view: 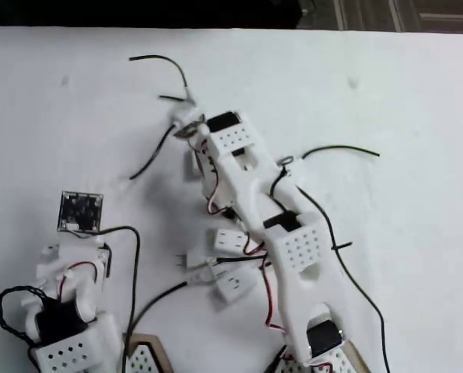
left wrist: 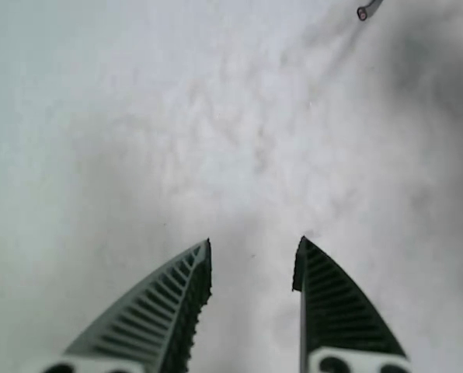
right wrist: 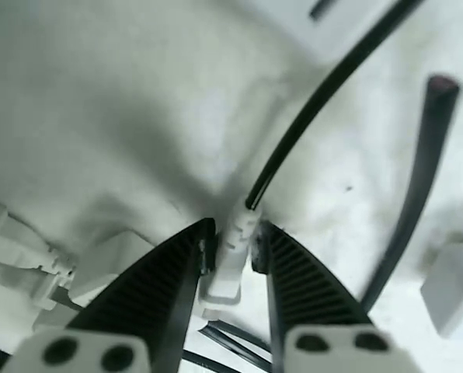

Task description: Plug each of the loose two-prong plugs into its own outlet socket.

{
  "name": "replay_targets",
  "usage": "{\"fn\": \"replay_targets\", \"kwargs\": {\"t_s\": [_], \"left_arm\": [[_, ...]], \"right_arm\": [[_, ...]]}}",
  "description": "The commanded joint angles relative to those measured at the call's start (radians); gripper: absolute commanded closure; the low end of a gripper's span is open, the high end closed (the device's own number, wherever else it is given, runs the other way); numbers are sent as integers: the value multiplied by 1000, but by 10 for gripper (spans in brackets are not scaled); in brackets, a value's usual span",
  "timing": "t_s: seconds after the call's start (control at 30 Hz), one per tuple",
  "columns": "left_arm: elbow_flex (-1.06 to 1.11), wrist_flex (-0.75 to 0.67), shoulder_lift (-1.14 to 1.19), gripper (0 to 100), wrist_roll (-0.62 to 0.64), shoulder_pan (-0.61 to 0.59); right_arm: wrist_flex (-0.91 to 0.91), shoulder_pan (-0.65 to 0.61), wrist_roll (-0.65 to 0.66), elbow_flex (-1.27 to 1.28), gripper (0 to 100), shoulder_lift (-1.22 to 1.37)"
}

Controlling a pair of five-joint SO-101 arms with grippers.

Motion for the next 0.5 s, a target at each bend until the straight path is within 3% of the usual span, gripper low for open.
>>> {"fn": "replay_targets", "kwargs": {"t_s": [0.0, 0.33, 0.47], "left_arm": [[-5, -2, -5, 815, -11, -2], [-3, -2, -5, 815, -11, -2], [-3, -2, -5, 815, -11, -2]], "right_arm": [[33, 13, 9, -77, 919, 4], [36, 18, 11, -75, 963, 4], [36, 33, 11, -74, 907, 4]]}}
